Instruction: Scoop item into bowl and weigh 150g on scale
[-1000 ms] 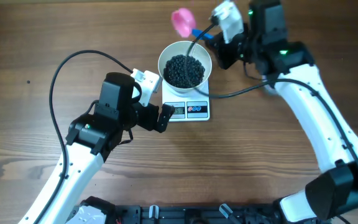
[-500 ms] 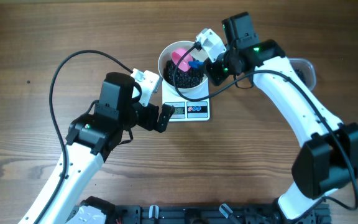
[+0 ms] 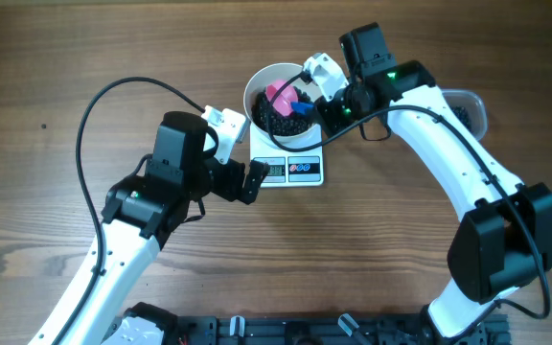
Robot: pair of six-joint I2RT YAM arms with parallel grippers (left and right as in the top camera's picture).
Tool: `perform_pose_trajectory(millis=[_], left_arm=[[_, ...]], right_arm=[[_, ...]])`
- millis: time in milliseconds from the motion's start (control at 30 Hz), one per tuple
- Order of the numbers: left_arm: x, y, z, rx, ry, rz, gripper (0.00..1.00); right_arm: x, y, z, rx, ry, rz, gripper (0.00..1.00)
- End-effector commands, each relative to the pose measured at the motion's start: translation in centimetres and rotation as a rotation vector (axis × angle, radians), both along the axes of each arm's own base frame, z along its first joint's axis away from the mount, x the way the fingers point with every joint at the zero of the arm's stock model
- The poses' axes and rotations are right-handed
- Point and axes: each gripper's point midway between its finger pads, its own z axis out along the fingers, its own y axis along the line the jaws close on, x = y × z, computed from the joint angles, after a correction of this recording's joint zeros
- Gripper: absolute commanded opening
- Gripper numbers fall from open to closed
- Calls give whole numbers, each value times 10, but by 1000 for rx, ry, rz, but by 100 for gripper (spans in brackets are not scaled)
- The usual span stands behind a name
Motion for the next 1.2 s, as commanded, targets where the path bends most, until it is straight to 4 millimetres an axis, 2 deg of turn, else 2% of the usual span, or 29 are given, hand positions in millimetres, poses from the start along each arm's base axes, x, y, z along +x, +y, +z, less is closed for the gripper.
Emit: perform_pose_trajectory(millis=[0, 233, 333, 467, 500, 633, 967, 1167], left_arm=[[3, -1, 5, 9, -23, -14, 100], [3, -1, 5, 10, -23, -13, 100], [3, -1, 5, 9, -24, -13, 100], [3, -1, 5, 10, -24, -14, 100], [3, -1, 5, 9, -24, -13, 100], [3, -1, 5, 10, -24, -14, 100], [3, -1, 5, 10, -23, -13, 100], [3, -1, 5, 10, -24, -14, 100]], right_arm=[[-5, 13, 18, 83, 4, 16, 4], [-4, 12, 21, 85, -4, 14, 4], [3, 1, 23, 73, -21, -14, 4], [17, -13, 43, 97, -86, -72, 4], [20, -15, 54, 108, -120, -76, 4], [22, -14, 69, 126, -170, -74, 4], [23, -16, 68, 74, -229, 5, 4], [24, -17, 67, 8, -317, 147, 4]])
